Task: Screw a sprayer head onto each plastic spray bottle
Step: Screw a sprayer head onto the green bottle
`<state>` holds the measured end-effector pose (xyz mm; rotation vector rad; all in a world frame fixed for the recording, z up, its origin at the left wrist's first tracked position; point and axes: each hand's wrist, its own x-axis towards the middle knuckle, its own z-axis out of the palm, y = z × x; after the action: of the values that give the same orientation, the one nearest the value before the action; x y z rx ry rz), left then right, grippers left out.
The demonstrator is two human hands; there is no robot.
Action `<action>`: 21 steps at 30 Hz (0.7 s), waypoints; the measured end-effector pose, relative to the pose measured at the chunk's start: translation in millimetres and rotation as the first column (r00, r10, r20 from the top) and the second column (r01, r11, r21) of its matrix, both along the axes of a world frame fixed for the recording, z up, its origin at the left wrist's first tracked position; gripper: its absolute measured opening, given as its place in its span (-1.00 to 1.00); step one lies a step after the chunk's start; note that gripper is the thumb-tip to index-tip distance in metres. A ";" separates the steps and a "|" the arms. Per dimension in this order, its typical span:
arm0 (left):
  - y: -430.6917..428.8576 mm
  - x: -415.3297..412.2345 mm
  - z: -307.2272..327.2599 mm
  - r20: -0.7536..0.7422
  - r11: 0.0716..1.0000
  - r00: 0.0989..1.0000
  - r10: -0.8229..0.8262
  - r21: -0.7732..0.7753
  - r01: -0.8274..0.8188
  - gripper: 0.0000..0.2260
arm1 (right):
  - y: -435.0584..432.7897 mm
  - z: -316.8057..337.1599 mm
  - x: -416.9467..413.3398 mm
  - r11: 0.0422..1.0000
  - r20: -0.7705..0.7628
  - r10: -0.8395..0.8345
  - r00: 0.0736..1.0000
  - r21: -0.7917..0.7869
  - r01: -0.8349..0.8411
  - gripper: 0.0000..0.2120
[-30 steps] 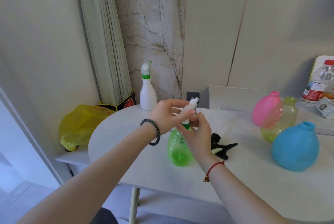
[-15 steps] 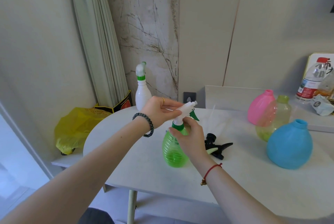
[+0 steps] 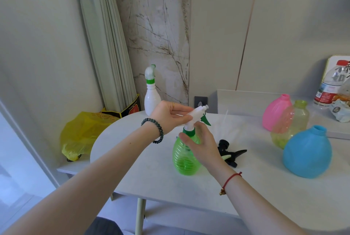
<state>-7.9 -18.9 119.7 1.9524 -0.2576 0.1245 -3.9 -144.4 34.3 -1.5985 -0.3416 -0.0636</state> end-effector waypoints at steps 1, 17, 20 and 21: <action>0.1 0.0 0.0 0.000 1.000 1.000 0.000 0.000 0.000 -0.79 | -1.8 0.8 -0.7 0.999 0.001 0.048 0.999 -0.009 -0.048 -0.84; -2.8 -3.4 -2.7 0.014 1.000 1.000 0.019 -0.007 -0.019 -0.79 | -0.5 4.3 2.4 0.984 0.018 -0.170 0.985 -0.040 0.171 -0.75; -2.3 -2.9 -2.9 0.020 0.999 1.000 0.021 -0.024 -0.021 -0.80 | -0.8 4.3 0.9 0.997 0.034 -0.063 0.997 -0.044 0.064 -0.77; -2.3 -2.8 -2.9 0.020 1.000 1.000 0.020 -0.024 -0.019 -0.80 | -3.0 4.2 0.6 0.999 0.031 0.010 0.999 -0.035 -0.009 -0.85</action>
<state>-10.7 -21.1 116.8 1.9310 -0.2496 0.1600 -3.3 -147.4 38.5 -1.6315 -0.3769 -0.0756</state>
